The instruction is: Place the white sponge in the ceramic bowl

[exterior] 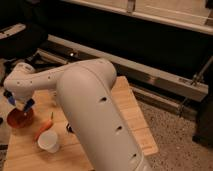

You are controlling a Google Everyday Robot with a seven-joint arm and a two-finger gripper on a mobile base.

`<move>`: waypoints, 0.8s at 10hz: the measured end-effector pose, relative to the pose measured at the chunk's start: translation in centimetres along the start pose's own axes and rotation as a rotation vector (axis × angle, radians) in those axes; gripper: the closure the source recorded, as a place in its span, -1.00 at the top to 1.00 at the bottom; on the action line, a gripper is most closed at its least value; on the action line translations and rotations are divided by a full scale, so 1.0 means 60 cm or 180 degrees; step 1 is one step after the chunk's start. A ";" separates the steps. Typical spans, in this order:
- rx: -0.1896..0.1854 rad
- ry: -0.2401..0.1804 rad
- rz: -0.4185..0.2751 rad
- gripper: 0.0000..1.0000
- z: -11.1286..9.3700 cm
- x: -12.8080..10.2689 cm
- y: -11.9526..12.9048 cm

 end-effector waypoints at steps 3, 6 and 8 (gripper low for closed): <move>-0.0119 0.0185 -0.0135 -0.63 0.037 0.025 0.030; -0.0225 0.0268 -0.0299 -0.03 0.055 0.019 0.071; -0.0258 0.0272 -0.0362 0.37 0.059 0.004 0.087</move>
